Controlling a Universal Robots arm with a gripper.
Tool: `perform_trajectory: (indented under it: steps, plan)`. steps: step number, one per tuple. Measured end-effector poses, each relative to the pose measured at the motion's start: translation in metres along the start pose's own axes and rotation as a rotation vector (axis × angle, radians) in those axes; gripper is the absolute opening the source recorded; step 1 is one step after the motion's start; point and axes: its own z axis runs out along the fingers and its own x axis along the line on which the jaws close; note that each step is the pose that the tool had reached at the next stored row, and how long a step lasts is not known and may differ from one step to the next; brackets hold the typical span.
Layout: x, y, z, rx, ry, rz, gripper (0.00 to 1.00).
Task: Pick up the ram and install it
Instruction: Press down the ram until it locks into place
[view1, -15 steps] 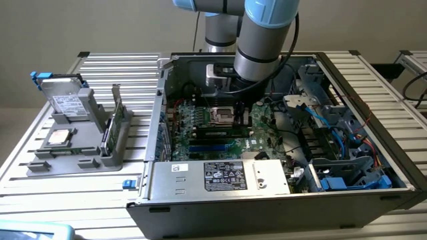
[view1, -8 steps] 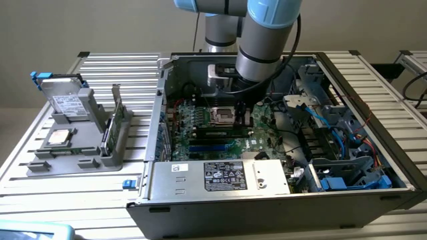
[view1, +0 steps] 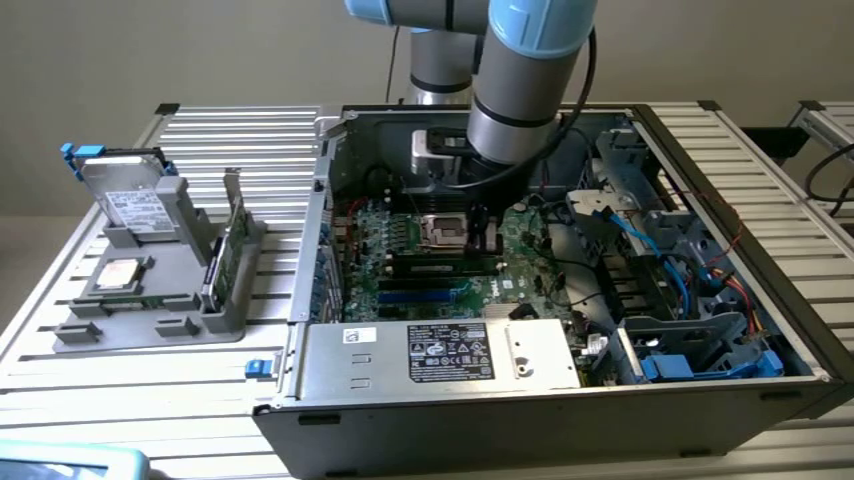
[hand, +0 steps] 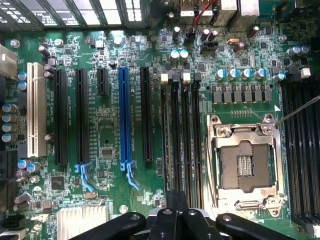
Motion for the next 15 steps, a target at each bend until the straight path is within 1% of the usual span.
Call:
perform_trajectory:
  steps: [1, 2, 4, 7, 9, 12, 15]
  plan:
    - [0.000, 0.0017, -0.0029, 0.0009, -0.0002, 0.000, 0.11]
    - [0.000, 0.0031, -0.0072, 0.0013, 0.0015, -0.001, 0.11]
    - [0.000, 0.0063, -0.0148, 0.0022, 0.0013, -0.002, 0.11]
    - [0.000, 0.0120, -0.0218, 0.0054, 0.0014, -0.003, 0.11]
    - [0.000, 0.0162, -0.0236, 0.0086, 0.0016, -0.003, 0.11]
    - [0.000, 0.0240, -0.0238, 0.0133, 0.0026, -0.003, 0.11]
    - [0.001, 0.0338, -0.0234, 0.0162, 0.0069, -0.003, 0.11]
